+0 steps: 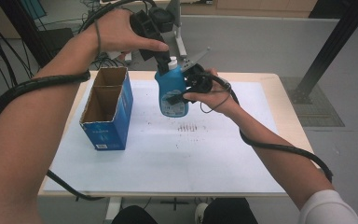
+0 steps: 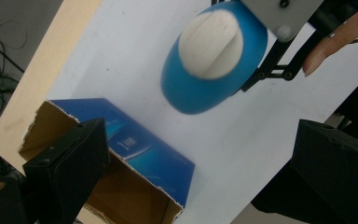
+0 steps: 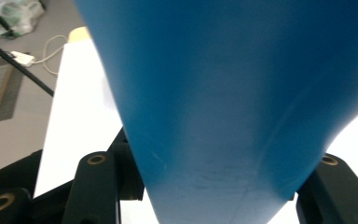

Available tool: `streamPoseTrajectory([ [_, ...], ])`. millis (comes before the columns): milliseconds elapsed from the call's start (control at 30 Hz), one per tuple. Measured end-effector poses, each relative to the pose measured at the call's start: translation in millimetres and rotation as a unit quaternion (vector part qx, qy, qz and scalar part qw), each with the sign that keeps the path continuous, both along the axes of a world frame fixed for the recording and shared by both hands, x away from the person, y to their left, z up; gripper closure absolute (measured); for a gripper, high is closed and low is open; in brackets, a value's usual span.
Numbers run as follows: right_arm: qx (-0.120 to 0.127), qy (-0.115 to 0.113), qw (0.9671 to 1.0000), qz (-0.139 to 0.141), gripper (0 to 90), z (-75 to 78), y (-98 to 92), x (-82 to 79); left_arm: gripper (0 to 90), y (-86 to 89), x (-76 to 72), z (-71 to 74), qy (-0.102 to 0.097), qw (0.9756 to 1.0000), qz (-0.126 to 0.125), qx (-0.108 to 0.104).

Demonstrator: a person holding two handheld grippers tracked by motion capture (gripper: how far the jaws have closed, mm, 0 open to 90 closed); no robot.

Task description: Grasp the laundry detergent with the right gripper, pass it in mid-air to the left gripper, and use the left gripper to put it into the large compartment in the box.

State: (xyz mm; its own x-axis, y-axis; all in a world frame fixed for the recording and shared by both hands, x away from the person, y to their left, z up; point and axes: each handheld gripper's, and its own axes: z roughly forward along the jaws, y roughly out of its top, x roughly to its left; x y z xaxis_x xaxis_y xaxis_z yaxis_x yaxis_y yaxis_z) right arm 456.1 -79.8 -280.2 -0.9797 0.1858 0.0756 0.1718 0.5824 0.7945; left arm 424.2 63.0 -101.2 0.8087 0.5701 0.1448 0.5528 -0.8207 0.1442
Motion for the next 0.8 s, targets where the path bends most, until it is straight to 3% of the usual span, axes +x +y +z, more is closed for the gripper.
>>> streamPoseTrajectory([
  [300, 0.013, 0.0, 0.9991, 0.041, 44.2, -6.2, 19.7, -6.4, 4.6, -0.6, -2.3, -9.6, 0.009, 0.9996, -0.025, 0.012],
  [800, 0.034, -0.004, 0.9964, 0.077, 44.1, -4.8, 29.9, -12.9, 4.5, 0.8, -1.4, -17.1, 0.029, 0.9985, -0.043, 0.018],
])
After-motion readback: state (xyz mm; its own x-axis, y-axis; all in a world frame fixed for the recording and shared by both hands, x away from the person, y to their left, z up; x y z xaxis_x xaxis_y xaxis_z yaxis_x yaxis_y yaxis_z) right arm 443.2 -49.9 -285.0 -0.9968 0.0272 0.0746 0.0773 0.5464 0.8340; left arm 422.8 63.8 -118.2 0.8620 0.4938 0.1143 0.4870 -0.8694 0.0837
